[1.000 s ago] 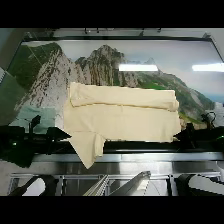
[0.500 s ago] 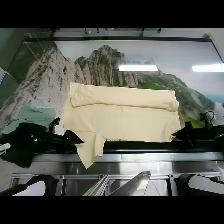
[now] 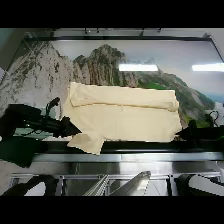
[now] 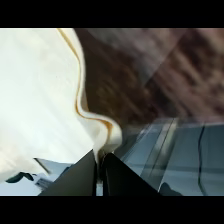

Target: Fold the shirts.

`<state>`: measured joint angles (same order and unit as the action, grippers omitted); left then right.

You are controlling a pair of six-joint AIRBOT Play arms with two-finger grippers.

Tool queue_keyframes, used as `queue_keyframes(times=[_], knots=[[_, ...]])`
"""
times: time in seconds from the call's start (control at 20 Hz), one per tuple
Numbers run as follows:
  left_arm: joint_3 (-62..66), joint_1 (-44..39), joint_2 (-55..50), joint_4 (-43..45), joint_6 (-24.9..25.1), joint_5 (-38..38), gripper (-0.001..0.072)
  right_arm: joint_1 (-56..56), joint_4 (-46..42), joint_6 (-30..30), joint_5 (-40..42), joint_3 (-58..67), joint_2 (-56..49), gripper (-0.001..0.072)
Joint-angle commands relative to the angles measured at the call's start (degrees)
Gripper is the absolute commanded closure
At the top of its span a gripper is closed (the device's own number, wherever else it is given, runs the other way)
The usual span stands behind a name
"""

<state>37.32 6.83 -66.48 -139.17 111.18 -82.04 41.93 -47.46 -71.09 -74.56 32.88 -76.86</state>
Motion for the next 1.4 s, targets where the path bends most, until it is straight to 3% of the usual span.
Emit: queue_keyframes(times=[0.0,0.1,0.45,0.65,0.8,1.15,1.35], knots=[[1.75,-0.11,7.54,11.30,-7.19,-3.52,0.0688,4.07,-5.79,-7.45,-3.28,2.27,4.00,0.0692],[1.75,-0.09,10.05,13.88,-8.41,-3.87,0.0686,5.90,-10.47,-8.52,-4.04,3.56,6.25,0.0692],[1.79,0.92,10.95,17.33,-8.74,-6.05,0.0686,6.14,-12.00,-9.31,-5.29,3.56,7.58,0.0692],[6.73,8.66,7.85,10.32,-3.63,-4.72,0.0686,3.28,10.08,-2.14,-3.15,3.56,7.54,0.0692],[16.06,14.01,-0.68,3.69,-0.72,-3.43,0.0686,-1.18,22.62,1.16,4.61,4.61,5.53,0.0692],[40.61,8.00,-30.45,3.15,1.51,-1.55,0.0689,-15.30,23.28,2.16,20.74,15.37,-10.27,0.0692],[52.43,6.03,-44.15,3.10,1.84,-2.34,0.0691,-18.56,23.06,2.40,24.57,18.12,-15.82,0.0692]])
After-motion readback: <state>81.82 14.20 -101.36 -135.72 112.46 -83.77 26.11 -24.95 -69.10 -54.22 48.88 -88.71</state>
